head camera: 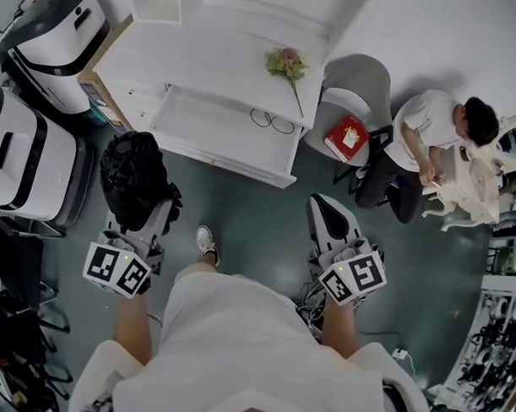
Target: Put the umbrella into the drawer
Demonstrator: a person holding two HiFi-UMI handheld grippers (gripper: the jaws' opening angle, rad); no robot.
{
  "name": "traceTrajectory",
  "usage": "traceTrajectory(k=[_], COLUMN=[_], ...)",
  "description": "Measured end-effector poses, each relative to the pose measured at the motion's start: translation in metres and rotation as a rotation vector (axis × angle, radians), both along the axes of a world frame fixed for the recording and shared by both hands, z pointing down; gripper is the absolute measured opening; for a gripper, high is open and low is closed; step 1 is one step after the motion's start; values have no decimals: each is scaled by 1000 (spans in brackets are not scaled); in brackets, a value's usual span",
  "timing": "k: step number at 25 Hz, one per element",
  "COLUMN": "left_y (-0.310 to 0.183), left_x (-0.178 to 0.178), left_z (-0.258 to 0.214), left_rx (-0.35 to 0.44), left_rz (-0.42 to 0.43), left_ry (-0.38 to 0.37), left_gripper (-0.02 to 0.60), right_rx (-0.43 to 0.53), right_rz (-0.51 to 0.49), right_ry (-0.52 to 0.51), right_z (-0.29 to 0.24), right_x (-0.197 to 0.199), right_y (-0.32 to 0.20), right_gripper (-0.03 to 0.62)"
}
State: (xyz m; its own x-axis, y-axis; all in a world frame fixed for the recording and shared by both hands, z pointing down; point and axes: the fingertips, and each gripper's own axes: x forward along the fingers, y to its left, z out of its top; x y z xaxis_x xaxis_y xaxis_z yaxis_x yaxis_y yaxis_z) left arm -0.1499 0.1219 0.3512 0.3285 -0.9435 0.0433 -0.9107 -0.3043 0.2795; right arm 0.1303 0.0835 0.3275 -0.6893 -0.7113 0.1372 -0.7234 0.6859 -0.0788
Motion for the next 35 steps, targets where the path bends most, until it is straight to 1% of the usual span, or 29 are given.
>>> traceTrajectory(k=[4,7,9,12,15,18,22,29,33,35], left_y=[-48,-78,-96,-108,-112,-118,-130,-157,-172,-179], left_x=[-21,-33,-35,-32,-25,-14,-7,11,23,27], left_z=[8,19,24,28,33,39,40,24,14,14], left_rx=[-36,-66,-84,-91,-103,-125,-142,-120,-107,-113], left_rz=[72,113,131,164,199,216,210,151,137,129], left_ry=[20,30,49,79,84,91,84,54,1,-5], left_gripper=[267,267,267,267,267,267,267,267,267,268], right_rx=[19,-10,-36,-47,-54,-62,-56,-23,-12,-20], right_rz=[5,16,27,49,77,85,81,33,13,2], right_ry=[34,9,-10,16,29,32,23,-16,-50,-60], right_z=[-10,-10,-8,-3,-1,1,0,-9,-12,-9], right_x=[-47,-70,-76,-79,-77,-70,-62,-41,-32,-29], right_y=[-42,-64,-74,-82,-87,-96,-114,-157,-183,-193], right_gripper=[0,0,0,0,1,1,0,0,0,0])
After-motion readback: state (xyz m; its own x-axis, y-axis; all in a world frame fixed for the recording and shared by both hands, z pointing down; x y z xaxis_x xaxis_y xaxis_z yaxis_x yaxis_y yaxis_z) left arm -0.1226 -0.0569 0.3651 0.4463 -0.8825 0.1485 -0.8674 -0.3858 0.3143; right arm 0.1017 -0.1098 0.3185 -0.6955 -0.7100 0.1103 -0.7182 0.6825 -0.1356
